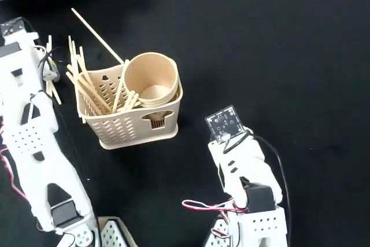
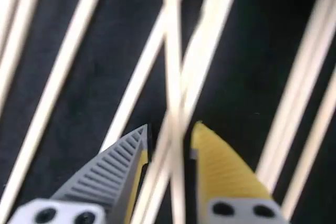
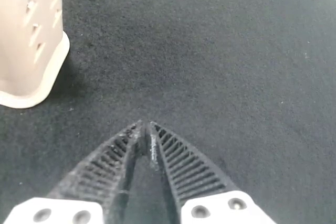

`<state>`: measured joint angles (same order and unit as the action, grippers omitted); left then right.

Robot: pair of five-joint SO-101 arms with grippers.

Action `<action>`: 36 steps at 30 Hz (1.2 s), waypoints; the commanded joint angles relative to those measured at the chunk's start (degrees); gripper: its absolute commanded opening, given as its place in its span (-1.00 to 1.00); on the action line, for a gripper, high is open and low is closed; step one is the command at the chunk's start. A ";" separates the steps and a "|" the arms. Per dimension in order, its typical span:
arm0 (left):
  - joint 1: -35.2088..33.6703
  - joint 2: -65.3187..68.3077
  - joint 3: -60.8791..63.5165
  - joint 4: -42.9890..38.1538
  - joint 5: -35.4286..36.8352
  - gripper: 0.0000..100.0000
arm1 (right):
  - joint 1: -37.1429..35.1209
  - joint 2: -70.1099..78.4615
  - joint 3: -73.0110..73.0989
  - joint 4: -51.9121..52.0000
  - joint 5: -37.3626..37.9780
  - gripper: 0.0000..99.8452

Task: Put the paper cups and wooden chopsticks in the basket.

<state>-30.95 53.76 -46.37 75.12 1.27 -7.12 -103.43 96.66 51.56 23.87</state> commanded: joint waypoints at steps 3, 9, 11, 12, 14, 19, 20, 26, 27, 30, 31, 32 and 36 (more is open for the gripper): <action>1.01 4.04 -14.20 10.99 -0.44 -0.94 | 0.70 -4.62 -0.22 0.00 -0.18 -0.98; 2.59 4.75 -26.59 23.21 -0.88 -0.94 | 0.70 -4.62 -0.22 0.00 -0.18 -0.98; 3.12 4.84 -30.20 25.93 -2.73 -0.94 | 0.70 -4.62 -0.22 0.00 -0.18 -0.98; 3.30 4.75 -30.73 25.93 -3.25 -0.94 | 0.70 -4.62 -0.22 0.00 -0.18 -0.98; 3.38 4.22 -31.16 25.93 -3.78 -0.94 | 0.70 -4.62 -0.22 0.00 -0.18 -0.98; 3.38 1.85 -30.20 25.93 -3.34 -0.94 | 0.70 -4.62 -0.22 0.00 -0.18 -0.98; 3.38 0.88 -29.32 25.93 -3.34 -0.94 | 0.70 -4.62 -0.22 0.00 -0.18 -0.98; 4.53 -13.63 -18.77 25.93 -2.37 -0.94 | 0.79 -4.62 -0.22 0.00 -0.18 -0.98; 4.88 -17.32 -16.22 25.93 -1.76 -0.94 | 0.79 -4.62 -0.22 -0.09 -0.18 -0.98; 6.64 -28.66 -8.48 25.93 -1.32 -0.94 | 0.79 -4.62 -0.22 -0.09 -0.18 -0.98; 7.34 -32.26 -6.29 25.85 -1.32 -0.94 | 0.79 -4.62 -0.22 -0.09 -0.18 -0.98; 8.04 -35.96 -4.09 25.49 -1.32 -0.94 | 0.79 -4.62 -0.22 -0.09 -0.18 -0.98; 9.27 -49.41 4.70 21.71 -1.32 -0.94 | 0.79 -4.62 -0.22 0.00 -0.18 -0.98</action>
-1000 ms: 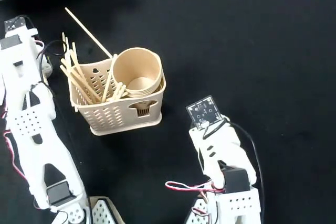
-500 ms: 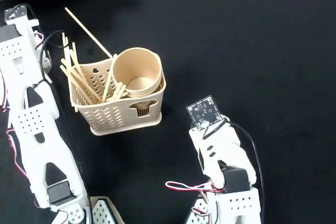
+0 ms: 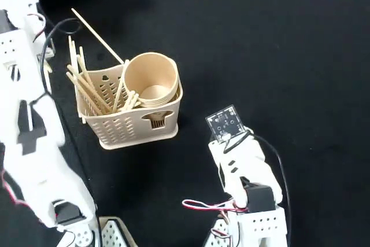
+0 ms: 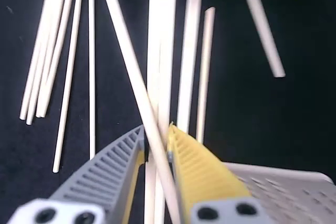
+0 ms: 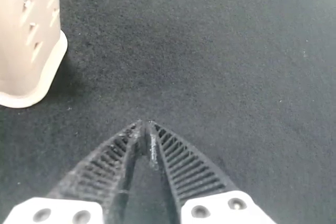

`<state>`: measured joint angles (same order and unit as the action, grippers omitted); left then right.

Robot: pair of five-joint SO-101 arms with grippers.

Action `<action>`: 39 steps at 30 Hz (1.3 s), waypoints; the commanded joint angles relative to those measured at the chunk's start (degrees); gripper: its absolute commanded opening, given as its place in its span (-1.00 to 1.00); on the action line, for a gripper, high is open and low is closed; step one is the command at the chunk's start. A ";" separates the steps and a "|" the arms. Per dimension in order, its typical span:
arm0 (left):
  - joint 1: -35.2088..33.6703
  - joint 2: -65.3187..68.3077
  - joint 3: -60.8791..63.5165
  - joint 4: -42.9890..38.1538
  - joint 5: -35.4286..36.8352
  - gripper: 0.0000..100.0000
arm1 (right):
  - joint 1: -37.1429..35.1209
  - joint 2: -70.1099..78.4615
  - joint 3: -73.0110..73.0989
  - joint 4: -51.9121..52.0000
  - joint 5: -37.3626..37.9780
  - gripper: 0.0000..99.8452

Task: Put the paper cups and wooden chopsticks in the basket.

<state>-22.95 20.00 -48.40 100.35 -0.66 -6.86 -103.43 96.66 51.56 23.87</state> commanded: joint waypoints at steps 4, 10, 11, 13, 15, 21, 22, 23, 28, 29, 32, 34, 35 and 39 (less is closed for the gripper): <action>1.80 -27.96 17.80 -9.14 0.62 -0.94 | 0.53 -4.62 -0.22 0.00 -0.18 -0.98; 4.26 -47.82 39.16 -22.59 0.62 -0.94 | 0.53 -4.62 -0.22 0.00 -0.18 -0.98; 5.05 -51.25 43.21 -25.58 0.53 -0.94 | 0.53 -4.62 -0.22 0.00 -0.18 -0.98; 7.08 -58.29 51.21 -31.65 0.26 -0.94 | 0.53 -4.62 -0.22 0.00 -0.18 -0.98; 9.19 -65.05 59.12 -37.80 0.26 -0.94 | 0.53 -4.62 -0.22 0.00 -0.18 -0.98; 14.99 -82.37 75.03 -48.79 0.62 -0.94 | 0.53 -4.62 -0.22 0.00 -0.18 -0.98; 16.31 -84.31 76.70 -49.85 0.70 -0.94 | 0.53 -4.62 -0.22 0.00 -0.18 -0.98; 17.71 -85.80 78.11 -50.81 0.70 -0.94 | 0.53 -4.62 -0.22 0.00 -0.18 -0.98; 22.73 -89.32 84.70 -57.93 0.70 -0.94 | 0.53 -4.62 -0.22 0.00 -0.18 -0.98; 22.90 -89.32 86.11 -60.40 0.70 -0.94 | 0.53 -4.62 -0.22 0.00 -0.18 -0.98; 22.81 -89.32 91.30 -68.48 1.41 -0.94 | 0.53 -4.62 -0.22 0.00 -0.18 -0.98; 22.73 -89.49 94.81 -72.62 4.31 -0.94 | 0.53 -4.62 -0.22 0.00 -0.18 -0.98; 22.73 -89.67 96.40 -74.02 5.19 -0.94 | 0.53 -4.62 -0.22 0.00 -0.18 -0.98; 22.73 -89.76 101.14 -75.78 6.68 -0.94 | 0.53 -4.62 -0.22 0.00 -0.18 -0.98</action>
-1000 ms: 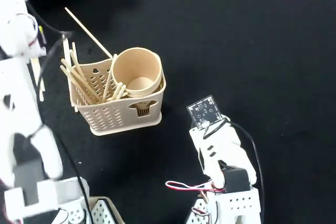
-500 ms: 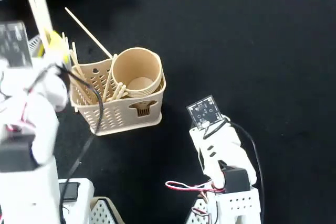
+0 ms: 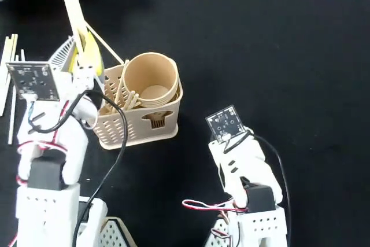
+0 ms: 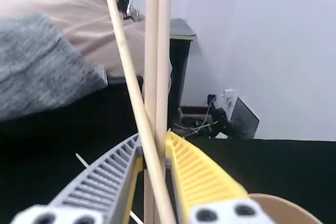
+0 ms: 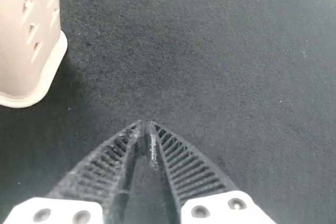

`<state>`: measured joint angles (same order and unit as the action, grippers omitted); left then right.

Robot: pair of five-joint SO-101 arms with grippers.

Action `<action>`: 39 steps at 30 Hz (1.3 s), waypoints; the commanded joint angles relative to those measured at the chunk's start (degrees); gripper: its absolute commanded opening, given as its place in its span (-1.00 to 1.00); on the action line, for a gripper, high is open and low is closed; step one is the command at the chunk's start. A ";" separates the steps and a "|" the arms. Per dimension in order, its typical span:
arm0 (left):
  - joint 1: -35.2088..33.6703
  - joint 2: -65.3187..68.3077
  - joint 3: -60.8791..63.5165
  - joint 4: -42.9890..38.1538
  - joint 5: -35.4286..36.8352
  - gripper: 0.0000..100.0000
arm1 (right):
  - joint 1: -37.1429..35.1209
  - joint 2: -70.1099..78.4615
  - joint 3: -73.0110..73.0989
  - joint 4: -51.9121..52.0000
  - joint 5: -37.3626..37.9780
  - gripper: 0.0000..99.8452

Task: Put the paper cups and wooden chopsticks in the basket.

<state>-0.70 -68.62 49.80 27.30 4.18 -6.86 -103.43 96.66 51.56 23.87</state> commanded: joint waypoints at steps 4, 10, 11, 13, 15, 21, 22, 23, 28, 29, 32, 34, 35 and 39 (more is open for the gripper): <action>0.48 -1.23 5.93 -2.73 1.85 -0.94 | 0.53 -4.62 -0.22 0.00 -0.18 -0.98; 0.48 -1.23 8.92 -2.37 1.93 -0.93 | 0.53 -4.62 -0.22 0.00 -0.18 -0.98; 0.48 -1.23 9.45 -2.37 1.93 -0.93 | 0.53 -4.62 -0.22 0.00 -0.18 -0.98; 0.48 -1.23 10.24 -2.29 1.85 -0.90 | 0.53 -4.62 -0.22 0.00 -0.18 -0.98; 0.48 -1.32 10.24 -0.35 2.02 -0.80 | 0.53 -4.62 -0.22 0.00 -0.18 -0.98; 0.48 -3.69 6.64 9.05 2.02 -0.63 | 0.53 -4.62 -0.22 0.00 -0.09 -0.98; 0.48 -4.92 6.55 9.76 2.02 -0.63 | 0.53 -4.62 -0.22 0.00 -0.09 -0.98; 0.48 -6.33 6.46 10.29 2.02 -0.63 | 0.53 -4.62 -0.22 0.00 -0.09 -0.98; 0.48 -14.42 7.87 10.55 2.02 -0.63 | 0.53 -4.62 -0.22 0.00 -0.09 -0.98; 0.48 -16.09 8.13 10.55 2.02 -0.63 | 0.53 -4.62 -0.22 0.00 -0.09 -0.98; -0.48 -20.40 7.34 13.10 2.73 -0.63 | 0.53 -4.62 -0.22 0.00 -0.09 -0.98; -4.09 -22.68 5.05 15.47 6.59 -0.63 | 0.53 -4.62 -0.22 0.00 -0.09 -0.98; -6.73 -23.56 3.12 16.70 8.70 -0.62 | 0.53 -4.62 -0.22 0.00 -0.09 -0.98; -17.80 -21.89 -4.97 21.71 14.33 -0.62 | 0.53 -4.62 -0.22 0.00 -0.09 -0.98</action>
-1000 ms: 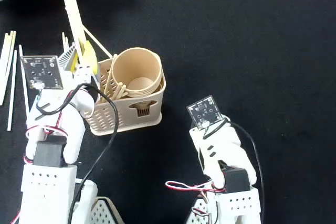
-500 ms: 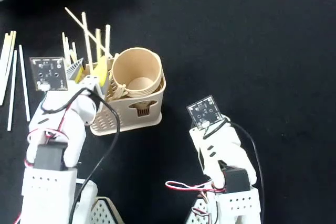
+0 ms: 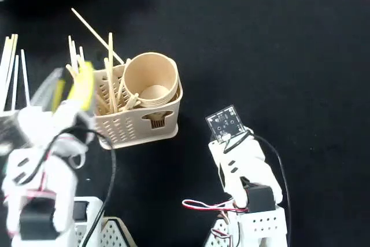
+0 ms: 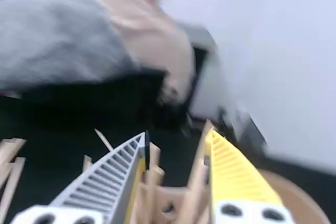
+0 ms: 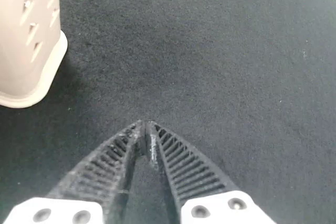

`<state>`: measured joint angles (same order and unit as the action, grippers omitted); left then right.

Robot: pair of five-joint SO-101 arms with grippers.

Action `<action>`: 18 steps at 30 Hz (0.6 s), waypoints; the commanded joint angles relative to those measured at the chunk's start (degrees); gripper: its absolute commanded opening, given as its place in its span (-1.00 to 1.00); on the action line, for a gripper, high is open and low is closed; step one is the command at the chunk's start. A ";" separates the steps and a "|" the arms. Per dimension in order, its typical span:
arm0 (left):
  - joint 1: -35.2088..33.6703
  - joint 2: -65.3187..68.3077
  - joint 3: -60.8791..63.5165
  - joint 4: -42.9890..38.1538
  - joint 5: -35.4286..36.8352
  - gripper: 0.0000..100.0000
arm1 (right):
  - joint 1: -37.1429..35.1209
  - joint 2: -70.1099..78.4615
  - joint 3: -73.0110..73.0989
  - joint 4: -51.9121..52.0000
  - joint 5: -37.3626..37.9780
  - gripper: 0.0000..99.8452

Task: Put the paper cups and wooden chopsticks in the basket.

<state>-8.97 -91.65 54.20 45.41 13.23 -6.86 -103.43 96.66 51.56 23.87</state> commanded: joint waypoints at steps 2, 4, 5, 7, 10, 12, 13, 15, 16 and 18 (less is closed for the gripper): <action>-13.05 4.75 -13.32 5.80 6.15 -0.62 | 0.53 -4.62 -0.22 0.00 -0.09 -0.98; -14.90 10.11 -17.19 7.91 5.89 -0.62 | 0.53 -4.62 -0.22 0.00 -0.09 -0.98; -15.60 13.45 -19.03 8.97 5.89 -0.62 | 0.53 -4.62 -0.22 0.00 -0.09 -0.98; -17.27 20.66 -22.90 10.99 5.89 -0.62 | 0.53 -4.62 -0.22 0.00 -0.09 -0.98; -21.23 32.00 -28.70 13.27 5.89 -0.62 | 0.53 -4.62 -0.22 0.00 -0.09 -0.98; -24.04 39.12 -32.31 13.71 5.45 -0.62 | 0.53 -4.62 -0.22 0.00 -0.09 -0.98; -25.27 42.29 -33.98 13.54 4.04 -0.62 | 0.53 -4.62 -0.22 0.00 -0.09 -0.98; -26.86 48.53 -37.49 13.36 -0.53 -0.62 | 0.53 -4.62 -0.22 0.00 -0.09 -0.98; -27.38 51.69 -38.99 13.45 -3.16 -0.62 | 0.53 -4.62 -0.22 0.00 -0.09 -0.98; -28.09 57.85 -41.98 13.63 -9.05 -0.62 | 0.53 -4.62 -0.22 0.00 -0.09 -0.98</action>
<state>-35.08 -44.53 20.00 58.68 13.67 -6.86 -103.43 96.66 51.56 23.87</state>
